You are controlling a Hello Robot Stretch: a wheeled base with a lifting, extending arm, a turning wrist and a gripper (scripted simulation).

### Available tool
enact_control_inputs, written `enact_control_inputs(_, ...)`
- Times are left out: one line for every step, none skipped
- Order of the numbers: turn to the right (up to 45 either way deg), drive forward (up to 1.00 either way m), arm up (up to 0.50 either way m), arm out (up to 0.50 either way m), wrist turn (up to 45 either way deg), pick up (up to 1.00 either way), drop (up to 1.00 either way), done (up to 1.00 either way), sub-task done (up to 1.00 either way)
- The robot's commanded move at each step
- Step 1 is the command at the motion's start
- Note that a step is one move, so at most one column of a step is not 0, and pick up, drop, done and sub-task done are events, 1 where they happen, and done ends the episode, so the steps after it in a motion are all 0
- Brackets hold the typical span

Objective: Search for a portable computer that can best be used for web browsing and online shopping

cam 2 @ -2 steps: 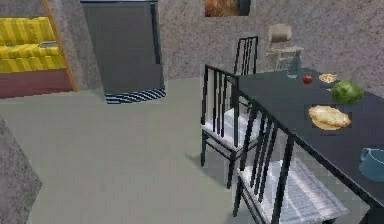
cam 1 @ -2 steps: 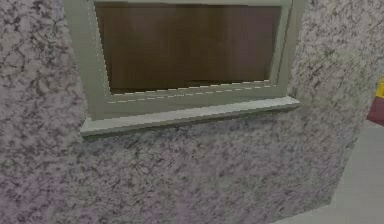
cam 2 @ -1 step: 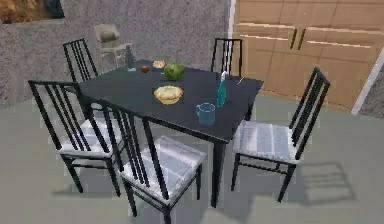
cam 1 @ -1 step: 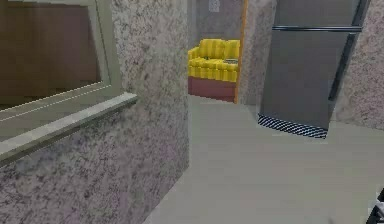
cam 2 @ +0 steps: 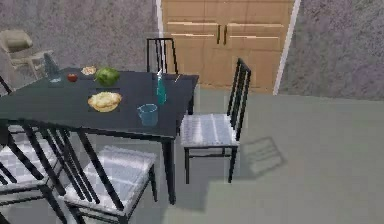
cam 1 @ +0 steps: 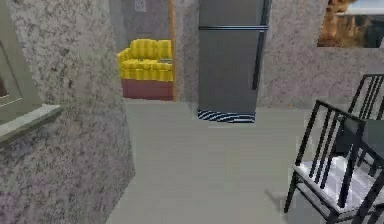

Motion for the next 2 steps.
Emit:
enact_control_inputs(0.0,1.00,0.00,0.00,0.0,0.00,0.00,0.00,0.00)
enact_control_inputs(0.0,0.80,0.00,0.00,0.0,0.00,0.00,0.00,0.00)
